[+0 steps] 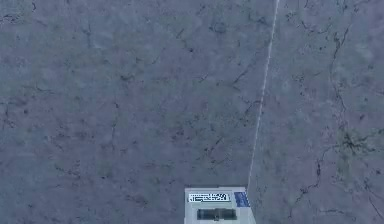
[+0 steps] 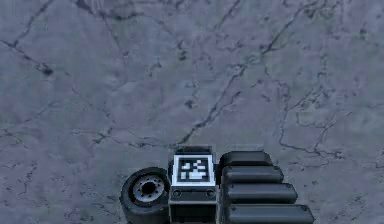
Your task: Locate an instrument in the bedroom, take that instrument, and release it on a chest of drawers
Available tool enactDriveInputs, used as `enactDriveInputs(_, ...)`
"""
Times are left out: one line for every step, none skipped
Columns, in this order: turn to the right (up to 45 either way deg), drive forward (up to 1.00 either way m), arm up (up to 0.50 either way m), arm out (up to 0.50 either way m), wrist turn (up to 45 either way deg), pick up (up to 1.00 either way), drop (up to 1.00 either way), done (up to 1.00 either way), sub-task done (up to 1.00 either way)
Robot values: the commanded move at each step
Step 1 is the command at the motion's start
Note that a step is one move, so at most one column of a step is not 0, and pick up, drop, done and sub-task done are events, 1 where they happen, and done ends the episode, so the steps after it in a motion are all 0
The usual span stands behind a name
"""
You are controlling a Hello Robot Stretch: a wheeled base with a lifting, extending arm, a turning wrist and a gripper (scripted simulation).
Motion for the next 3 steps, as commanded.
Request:
enactDriveInputs(-45.0, 0.0, 0.0, 0.0, 0.0, 0.0, 0.0, 0.0, 0.0)
enactDriveInputs(-33.0, 0.0, 0.0, 0.0, 0.0, 0.0, 0.0, 0.0, 0.0)
enactDriveInputs(0.0, 0.4, 0.0, 0.0, 0.0, 0.0, 0.0, 0.0, 0.0)
